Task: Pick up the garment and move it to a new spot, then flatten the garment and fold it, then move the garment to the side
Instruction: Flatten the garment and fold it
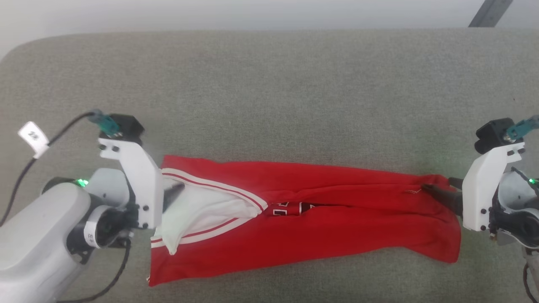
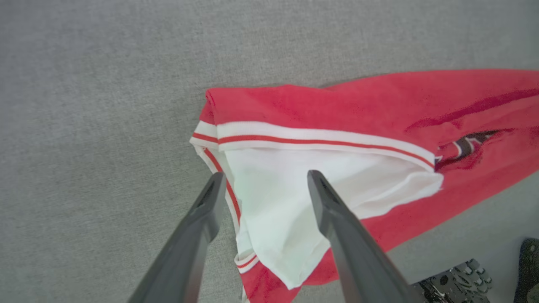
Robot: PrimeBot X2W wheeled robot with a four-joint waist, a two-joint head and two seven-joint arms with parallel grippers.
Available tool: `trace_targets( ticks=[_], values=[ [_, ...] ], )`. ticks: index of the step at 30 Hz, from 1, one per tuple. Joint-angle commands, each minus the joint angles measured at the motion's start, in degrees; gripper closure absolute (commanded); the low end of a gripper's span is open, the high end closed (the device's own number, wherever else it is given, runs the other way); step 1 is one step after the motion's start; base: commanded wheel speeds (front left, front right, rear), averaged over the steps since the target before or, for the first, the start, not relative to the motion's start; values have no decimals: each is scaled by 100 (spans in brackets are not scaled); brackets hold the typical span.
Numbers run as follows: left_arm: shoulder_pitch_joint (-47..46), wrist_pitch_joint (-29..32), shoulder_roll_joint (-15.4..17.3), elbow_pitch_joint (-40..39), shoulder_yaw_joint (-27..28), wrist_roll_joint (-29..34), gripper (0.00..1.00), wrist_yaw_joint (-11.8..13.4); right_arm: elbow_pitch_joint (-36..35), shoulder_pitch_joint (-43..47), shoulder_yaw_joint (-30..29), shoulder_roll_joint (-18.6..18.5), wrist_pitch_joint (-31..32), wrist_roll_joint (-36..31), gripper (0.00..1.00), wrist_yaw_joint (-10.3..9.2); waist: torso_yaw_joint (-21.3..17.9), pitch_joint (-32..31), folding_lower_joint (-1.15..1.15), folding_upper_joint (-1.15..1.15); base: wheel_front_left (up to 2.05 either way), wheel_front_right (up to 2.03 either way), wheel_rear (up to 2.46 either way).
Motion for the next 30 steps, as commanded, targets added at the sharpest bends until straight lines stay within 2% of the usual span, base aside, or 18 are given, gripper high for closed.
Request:
trace_targets(
  ticks=[1,6,11,15,20,28,29,30],
  values=[
    [88,-50,-17,14,38,-3,0,-8,-19,-1,-3,-2,-31,-14,0,2,15,-24,0,0,0,0,0],
    [177,-851,12,56,274,192,0,-247,-151,120,-68,0,12,13,0,2,69,-112,0,0,0,0,0],
    [337,-2060,-29,188,499,535,0,-570,-34,256,-255,40,210,-113,0,2,182,-161,0,0,0,0,0],
    [580,-2983,-106,424,692,688,0,-734,125,372,-401,124,304,-183,0,2,301,-172,0,0,0,0,0],
    [926,-4124,-201,751,965,799,0,-849,447,474,-572,223,343,-316,0,2,479,-157,0,0,0,0,0],
    [1267,-5299,-372,1232,1286,888,0,-955,1067,450,-468,501,106,-284,0,2,709,-106,0,0,0,0,0],
    [1316,-5378,-408,1289,1326,902,0,-977,1152,454,-439,551,93,-238,9,3,727,-105,0,0,0,0,0],
    [1373,-5443,-431,1345,1363,941,0,-997,1184,457,-364,576,78,-214,58,3,745,-104,0,0,0,0,0]
  ],
)
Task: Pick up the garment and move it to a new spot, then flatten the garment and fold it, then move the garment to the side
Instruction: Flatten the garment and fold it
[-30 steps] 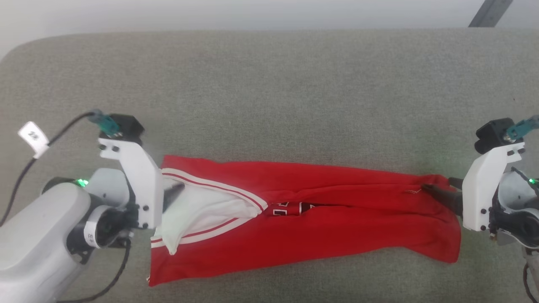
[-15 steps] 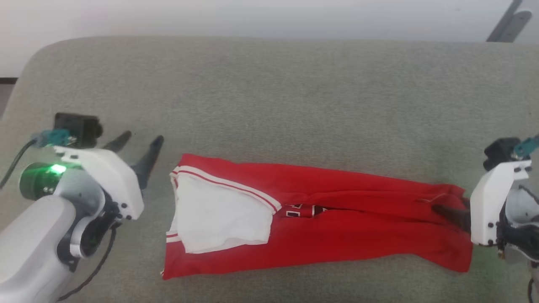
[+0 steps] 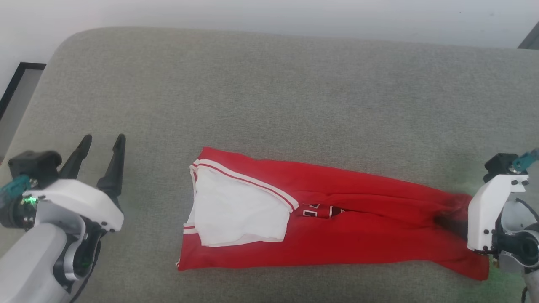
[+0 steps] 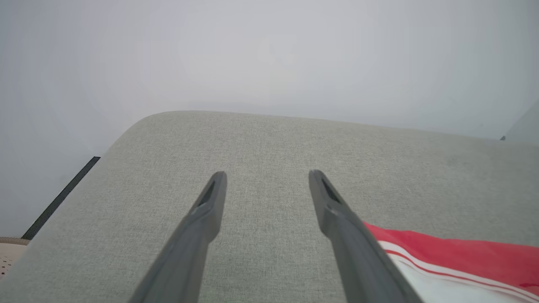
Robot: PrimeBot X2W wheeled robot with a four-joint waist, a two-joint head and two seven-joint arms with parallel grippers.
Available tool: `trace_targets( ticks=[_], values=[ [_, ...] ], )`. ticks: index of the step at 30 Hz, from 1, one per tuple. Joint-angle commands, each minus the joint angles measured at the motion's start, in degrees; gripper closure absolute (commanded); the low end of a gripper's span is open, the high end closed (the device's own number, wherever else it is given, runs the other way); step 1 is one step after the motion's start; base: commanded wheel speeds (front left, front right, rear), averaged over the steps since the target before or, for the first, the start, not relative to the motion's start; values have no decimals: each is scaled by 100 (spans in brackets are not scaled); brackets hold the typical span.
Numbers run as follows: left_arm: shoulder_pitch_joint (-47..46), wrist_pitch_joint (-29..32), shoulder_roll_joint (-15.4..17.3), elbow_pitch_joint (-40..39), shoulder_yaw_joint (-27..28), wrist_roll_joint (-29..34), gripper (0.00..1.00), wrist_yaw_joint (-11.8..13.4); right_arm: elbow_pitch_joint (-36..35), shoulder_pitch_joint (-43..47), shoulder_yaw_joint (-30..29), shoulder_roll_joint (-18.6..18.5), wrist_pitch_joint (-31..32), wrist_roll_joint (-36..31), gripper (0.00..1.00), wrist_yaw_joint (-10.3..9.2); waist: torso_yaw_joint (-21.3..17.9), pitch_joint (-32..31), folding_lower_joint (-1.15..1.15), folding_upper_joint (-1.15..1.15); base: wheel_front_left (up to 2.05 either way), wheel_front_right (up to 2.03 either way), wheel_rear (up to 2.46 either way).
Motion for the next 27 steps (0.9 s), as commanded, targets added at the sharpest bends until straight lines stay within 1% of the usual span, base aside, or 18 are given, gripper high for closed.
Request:
trace_targets(
  ticks=[1,5,6,7,9,12,13,20,27],
  values=[
    [130,-113,-64,84,93,119,0,-56,171,98,261,210,-22,103,100,5,36,9,0,0,0,0,0],
    [323,-209,-208,243,376,196,0,-211,270,61,350,175,-120,252,100,4,65,25,0,0,0,0,0],
    [374,-219,-256,273,493,245,0,-252,268,41,355,165,-153,310,100,4,65,28,0,0,0,0,0],
    [474,-224,-363,273,780,417,0,-343,250,-6,351,114,-165,368,100,4,61,31,0,0,0,0,0],
    [634,-215,-505,289,1089,579,0,-433,193,-40,320,70,-205,475,100,4,47,38,0,0,0,0,0],
    [786,-217,-688,313,1472,849,0,-587,126,-87,220,-59,-248,549,100,3,15,42,0,0,0,0,0],
    [786,-217,-688,313,1472,849,0,-587,126,-87,220,-59,-248,549,100,3,15,42,0,0,0,0,0],
    [1020,-218,-1021,388,2111,1344,0,-922,224,-189,-286,-487,-383,480,100,-3,-124,43,0,0,0,0,0],
    [1047,-219,-1246,479,2452,1735,0,-1211,642,-436,-847,-914,-525,51,100,-1,-253,76,0,0,0,0,0]
  ],
)
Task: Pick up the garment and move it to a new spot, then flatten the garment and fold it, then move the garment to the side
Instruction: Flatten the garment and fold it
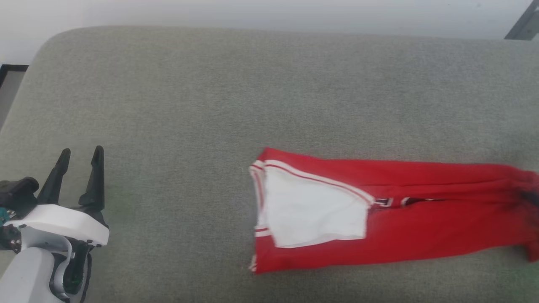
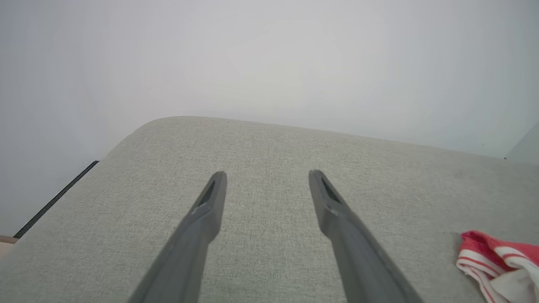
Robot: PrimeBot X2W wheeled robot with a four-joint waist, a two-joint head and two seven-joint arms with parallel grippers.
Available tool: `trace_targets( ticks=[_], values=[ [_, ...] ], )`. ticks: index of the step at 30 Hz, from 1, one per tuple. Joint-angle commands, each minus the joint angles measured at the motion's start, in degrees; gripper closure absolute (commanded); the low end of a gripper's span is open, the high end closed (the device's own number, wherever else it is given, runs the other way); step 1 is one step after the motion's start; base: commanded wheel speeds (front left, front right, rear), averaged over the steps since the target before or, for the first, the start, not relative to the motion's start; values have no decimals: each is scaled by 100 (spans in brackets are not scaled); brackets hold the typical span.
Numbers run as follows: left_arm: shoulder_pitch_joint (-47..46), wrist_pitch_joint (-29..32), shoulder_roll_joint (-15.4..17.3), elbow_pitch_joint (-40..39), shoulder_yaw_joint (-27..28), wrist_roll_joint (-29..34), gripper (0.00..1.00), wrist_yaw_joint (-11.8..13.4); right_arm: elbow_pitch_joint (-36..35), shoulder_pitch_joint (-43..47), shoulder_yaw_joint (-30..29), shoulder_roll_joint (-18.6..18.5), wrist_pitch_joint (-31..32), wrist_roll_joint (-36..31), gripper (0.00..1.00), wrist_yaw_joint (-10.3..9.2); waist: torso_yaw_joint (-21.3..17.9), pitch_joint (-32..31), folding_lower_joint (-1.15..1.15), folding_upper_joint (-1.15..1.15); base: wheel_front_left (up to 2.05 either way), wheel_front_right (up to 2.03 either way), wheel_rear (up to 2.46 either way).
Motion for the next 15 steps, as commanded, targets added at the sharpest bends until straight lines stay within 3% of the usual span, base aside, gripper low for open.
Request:
trace_targets(
  ticks=[1,7,15],
  values=[
    [34,-23,-40,33,48,63,0,-47,79,-78,-52,-25,-62,-101,100,-7,-29,8,0,0,0,0,0],
    [69,-24,-179,155,244,255,0,-210,94,-272,-3,53,77,-180,100,-5,-162,-36,0,0,0,0,0],
    [160,-24,-350,245,424,408,0,-359,-1310,32,462,361,601,453,100,-4,-270,-196,0,0,0,0,0]
  ],
)
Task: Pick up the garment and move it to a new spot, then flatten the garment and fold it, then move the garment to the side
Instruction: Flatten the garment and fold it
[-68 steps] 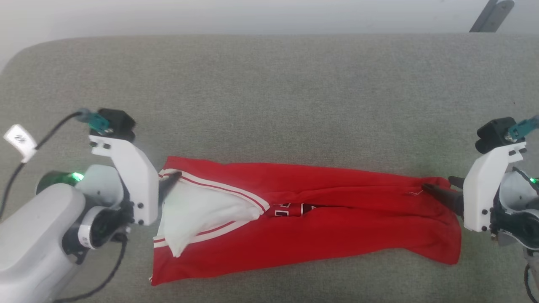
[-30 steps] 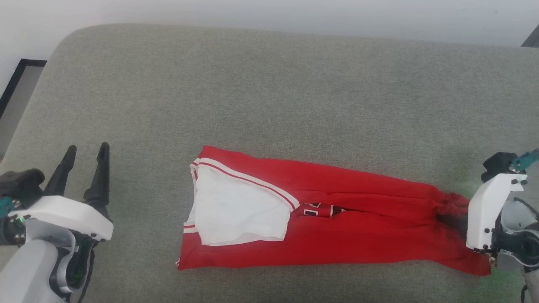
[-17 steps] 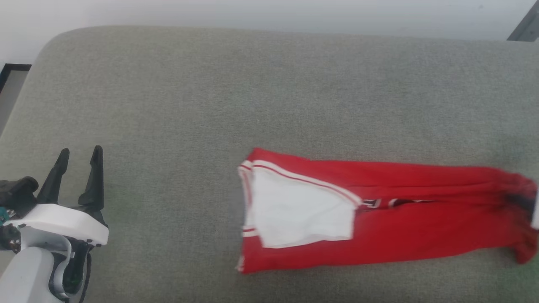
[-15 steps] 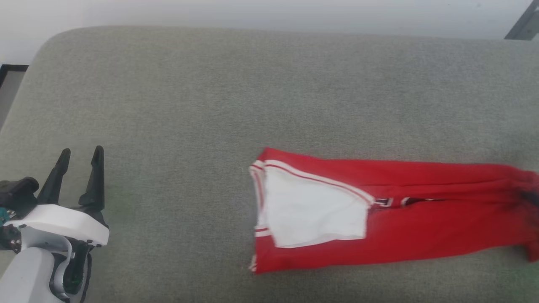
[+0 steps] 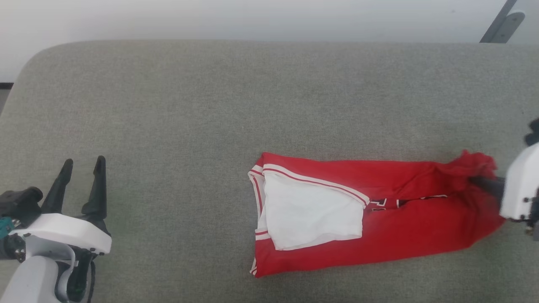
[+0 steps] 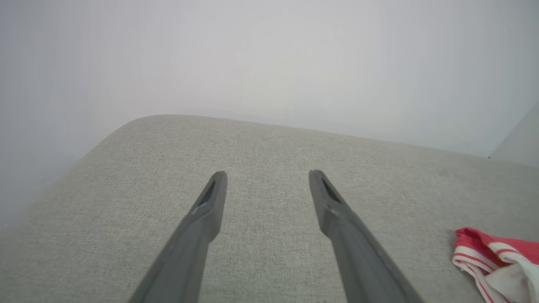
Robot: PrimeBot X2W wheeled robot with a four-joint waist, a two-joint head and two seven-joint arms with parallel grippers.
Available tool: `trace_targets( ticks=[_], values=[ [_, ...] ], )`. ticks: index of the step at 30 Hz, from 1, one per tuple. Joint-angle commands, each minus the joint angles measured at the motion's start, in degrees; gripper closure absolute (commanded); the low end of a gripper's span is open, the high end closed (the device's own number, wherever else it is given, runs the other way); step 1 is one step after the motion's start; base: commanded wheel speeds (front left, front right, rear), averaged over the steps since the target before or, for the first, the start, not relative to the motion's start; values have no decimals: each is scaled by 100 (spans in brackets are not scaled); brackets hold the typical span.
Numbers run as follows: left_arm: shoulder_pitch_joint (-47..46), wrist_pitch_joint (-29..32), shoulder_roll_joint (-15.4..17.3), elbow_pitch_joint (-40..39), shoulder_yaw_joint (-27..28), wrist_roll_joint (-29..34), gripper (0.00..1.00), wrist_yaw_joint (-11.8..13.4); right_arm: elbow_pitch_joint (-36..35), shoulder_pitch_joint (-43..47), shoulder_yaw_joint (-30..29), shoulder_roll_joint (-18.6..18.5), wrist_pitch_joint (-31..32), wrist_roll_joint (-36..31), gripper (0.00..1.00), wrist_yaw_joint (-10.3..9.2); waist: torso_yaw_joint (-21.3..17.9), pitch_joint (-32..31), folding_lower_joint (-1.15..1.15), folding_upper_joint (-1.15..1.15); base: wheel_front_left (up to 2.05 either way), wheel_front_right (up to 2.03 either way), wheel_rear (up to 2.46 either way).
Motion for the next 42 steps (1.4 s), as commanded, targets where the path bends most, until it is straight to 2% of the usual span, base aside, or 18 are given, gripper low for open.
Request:
trace_targets(
  ticks=[1,6,12,20,28,29,31,32,36,42],
  values=[
    [29,-24,-39,11,34,43,0,-42,-222,66,80,63,65,20,100,1,-4,-33,0,0,0,0,0],
    [-50,-24,-139,67,20,144,0,-89,-997,126,563,479,214,70,100,1,74,-98,0,0,0,0,0],
    [-207,-24,-277,188,-102,210,0,-145,-1203,-122,1358,953,185,15,100,1,304,-135,0,0,0,0,0],
    [-466,-24,-431,362,-319,238,0,-194,-748,-505,2106,1391,-113,-138,100,1,627,-132,0,0,0,0,0],
    [-707,-24,-587,512,-468,224,0,-206,170,-956,2698,1686,-684,-202,100,1,860,-85,0,0,0,0,0],
    [-718,-24,-604,515,-497,198,0,-207,299,-993,2770,1698,-744,-225,97,1,879,-84,0,0,0,0,0],
    [-726,-23,-604,517,-551,162,0,-208,489,-1067,2922,1689,-852,-225,58,1,905,-84,0,0,0,0,0],
    [-731,-24,-592,510,-560,146,0,-209,536,-1106,2989,1680,-922,-191,0,1,911,-87,0,0,0,0,0],
    [-632,-24,-523,443,-525,111,0,-210,537,-1162,3230,1510,-993,18,0,1,847,-125,0,0,0,0,0],
    [-409,-24,-381,298,-329,111,0,-211,2,-1169,3309,1106,-1166,265,0,1,598,-219,0,0,0,0,0]
  ],
)
